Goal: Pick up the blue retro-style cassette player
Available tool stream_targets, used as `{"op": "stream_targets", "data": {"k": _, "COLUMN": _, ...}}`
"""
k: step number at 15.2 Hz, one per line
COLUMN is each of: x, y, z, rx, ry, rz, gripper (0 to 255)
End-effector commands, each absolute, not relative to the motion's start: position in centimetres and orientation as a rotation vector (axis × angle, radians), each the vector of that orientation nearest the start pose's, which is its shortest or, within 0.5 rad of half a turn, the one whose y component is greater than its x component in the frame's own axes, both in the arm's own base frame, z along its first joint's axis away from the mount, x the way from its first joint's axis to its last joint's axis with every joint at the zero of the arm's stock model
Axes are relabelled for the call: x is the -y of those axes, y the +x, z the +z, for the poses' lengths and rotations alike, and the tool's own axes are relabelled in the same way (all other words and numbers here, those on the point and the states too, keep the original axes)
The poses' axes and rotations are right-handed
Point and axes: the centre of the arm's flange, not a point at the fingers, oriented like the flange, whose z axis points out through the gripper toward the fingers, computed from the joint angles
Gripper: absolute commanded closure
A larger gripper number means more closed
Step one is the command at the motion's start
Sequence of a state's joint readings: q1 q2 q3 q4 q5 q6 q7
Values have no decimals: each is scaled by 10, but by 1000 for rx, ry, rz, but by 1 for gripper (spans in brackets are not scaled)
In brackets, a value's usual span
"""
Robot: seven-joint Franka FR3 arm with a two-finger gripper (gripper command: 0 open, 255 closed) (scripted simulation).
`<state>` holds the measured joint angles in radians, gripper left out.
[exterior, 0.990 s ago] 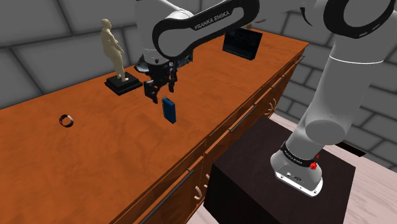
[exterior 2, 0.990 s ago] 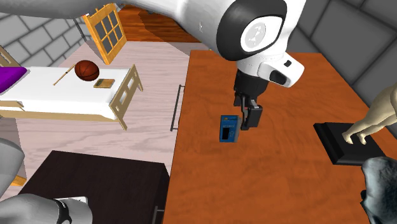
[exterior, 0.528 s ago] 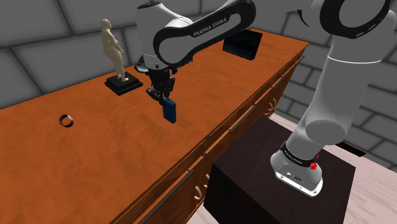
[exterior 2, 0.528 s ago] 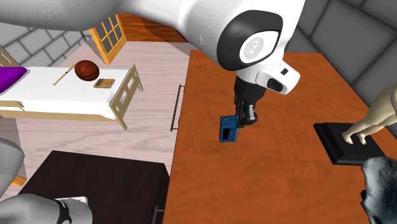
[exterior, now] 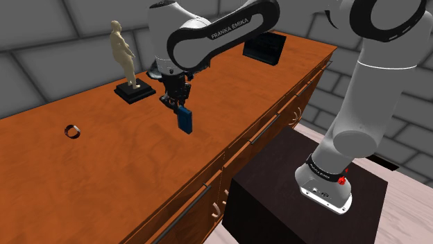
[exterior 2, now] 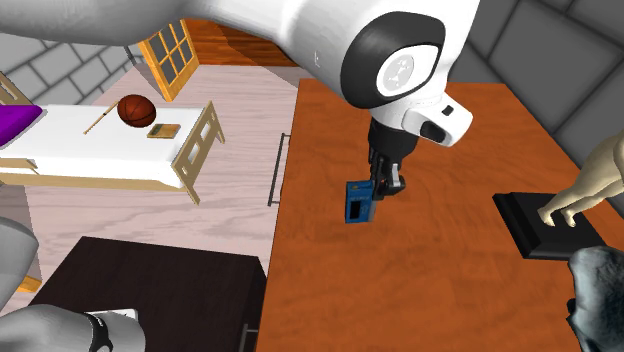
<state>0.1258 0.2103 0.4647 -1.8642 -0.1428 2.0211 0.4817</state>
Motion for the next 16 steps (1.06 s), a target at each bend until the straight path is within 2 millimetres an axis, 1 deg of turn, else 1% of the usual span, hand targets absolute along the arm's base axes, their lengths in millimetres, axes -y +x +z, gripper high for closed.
{"op": "stream_targets", "data": {"k": 1, "x": -318, "y": 513, "z": 420, "rx": 263, "ry": -3175, "rz": 13, "gripper": 255}}
{"op": "stream_targets", "data": {"k": 14, "x": -318, "y": 513, "z": 489, "rx": 263, "ry": -3175, "rz": 13, "gripper": 255}}
{"op": "stream_targets", "data": {"k": 16, "x": -318, "y": 513, "z": 489, "rx": 263, "ry": -3175, "rz": 13, "gripper": 255}}
